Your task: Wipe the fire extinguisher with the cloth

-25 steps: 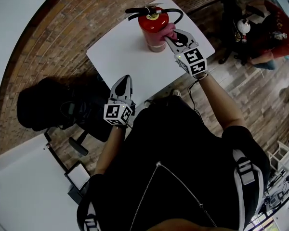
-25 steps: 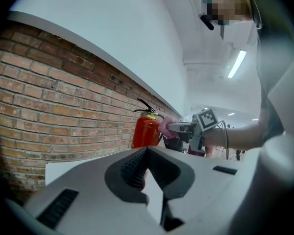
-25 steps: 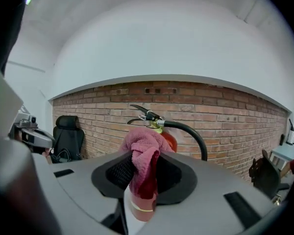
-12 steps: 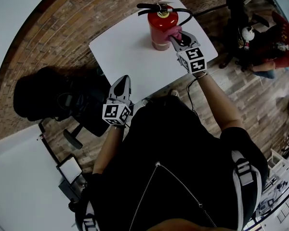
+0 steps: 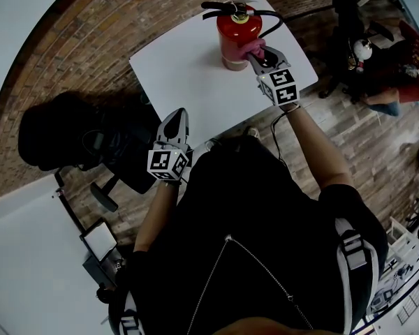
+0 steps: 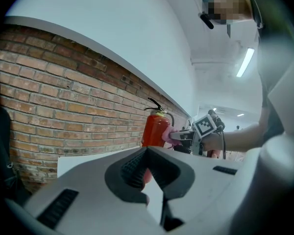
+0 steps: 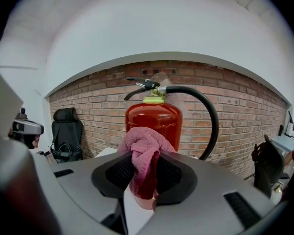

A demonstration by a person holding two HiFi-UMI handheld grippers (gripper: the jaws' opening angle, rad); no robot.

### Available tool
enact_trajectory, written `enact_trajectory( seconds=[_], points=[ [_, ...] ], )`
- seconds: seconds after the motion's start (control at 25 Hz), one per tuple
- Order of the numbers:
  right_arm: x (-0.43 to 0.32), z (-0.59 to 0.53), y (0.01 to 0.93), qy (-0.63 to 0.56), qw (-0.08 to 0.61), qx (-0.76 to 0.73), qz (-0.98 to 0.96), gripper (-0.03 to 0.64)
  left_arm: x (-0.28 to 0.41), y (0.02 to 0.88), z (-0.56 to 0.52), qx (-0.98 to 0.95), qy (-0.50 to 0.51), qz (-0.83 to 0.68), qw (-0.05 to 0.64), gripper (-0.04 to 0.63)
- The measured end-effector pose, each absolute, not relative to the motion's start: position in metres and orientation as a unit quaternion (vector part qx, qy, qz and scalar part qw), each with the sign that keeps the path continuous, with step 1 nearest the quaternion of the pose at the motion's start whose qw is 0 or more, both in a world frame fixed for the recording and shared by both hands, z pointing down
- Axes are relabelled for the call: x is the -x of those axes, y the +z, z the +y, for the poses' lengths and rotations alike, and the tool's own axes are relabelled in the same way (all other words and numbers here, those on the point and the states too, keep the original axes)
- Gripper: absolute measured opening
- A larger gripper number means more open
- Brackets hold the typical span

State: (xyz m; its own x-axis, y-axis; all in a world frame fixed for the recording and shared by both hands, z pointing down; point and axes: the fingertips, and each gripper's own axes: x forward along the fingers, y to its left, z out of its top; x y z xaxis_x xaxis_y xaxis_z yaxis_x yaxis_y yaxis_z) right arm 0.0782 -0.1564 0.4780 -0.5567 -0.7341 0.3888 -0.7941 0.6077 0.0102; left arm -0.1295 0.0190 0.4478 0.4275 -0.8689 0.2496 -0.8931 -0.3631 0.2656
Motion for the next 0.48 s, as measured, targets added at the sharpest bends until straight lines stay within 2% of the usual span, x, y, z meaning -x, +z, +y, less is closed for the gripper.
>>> enact_trajectory(
  seconds=[0.48],
  points=[
    [-0.077,-0.158,0.502,0.095,0.191,-0.424,-0.88,0.115,0.128,0.45,0.015,-0.822,0.037,-0.537,0.187,0.017]
  ],
)
